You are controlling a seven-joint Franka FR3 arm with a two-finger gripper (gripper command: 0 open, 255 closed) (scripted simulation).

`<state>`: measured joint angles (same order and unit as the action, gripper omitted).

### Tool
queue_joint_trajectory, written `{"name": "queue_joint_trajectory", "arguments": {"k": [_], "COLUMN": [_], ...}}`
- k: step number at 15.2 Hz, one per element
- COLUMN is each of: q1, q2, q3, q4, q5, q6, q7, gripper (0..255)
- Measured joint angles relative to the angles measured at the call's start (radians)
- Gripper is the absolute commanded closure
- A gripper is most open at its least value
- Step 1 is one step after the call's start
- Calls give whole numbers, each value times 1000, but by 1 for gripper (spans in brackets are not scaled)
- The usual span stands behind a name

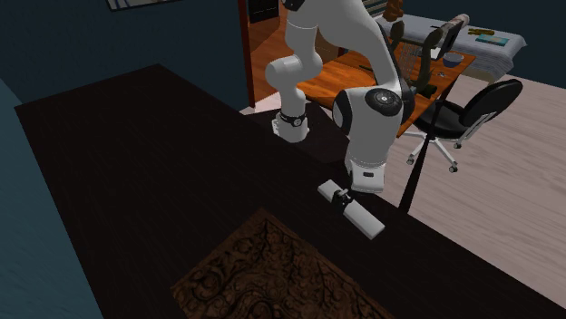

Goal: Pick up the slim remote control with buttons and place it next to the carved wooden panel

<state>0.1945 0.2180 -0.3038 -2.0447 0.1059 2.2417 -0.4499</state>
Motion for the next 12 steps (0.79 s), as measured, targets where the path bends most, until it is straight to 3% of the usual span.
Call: {"name": "queue_joint_trajectory", "arguments": {"k": [3, 8, 12], "q1": [0, 4, 5], "q2": [0, -54, -62], "q3": [0, -7, -8], "q4": [0, 52, 54], "q5": [0, -25, -29], "q6": [0, -101, -113], "q7": [0, 17, 19], "gripper": [0, 0, 0]}}
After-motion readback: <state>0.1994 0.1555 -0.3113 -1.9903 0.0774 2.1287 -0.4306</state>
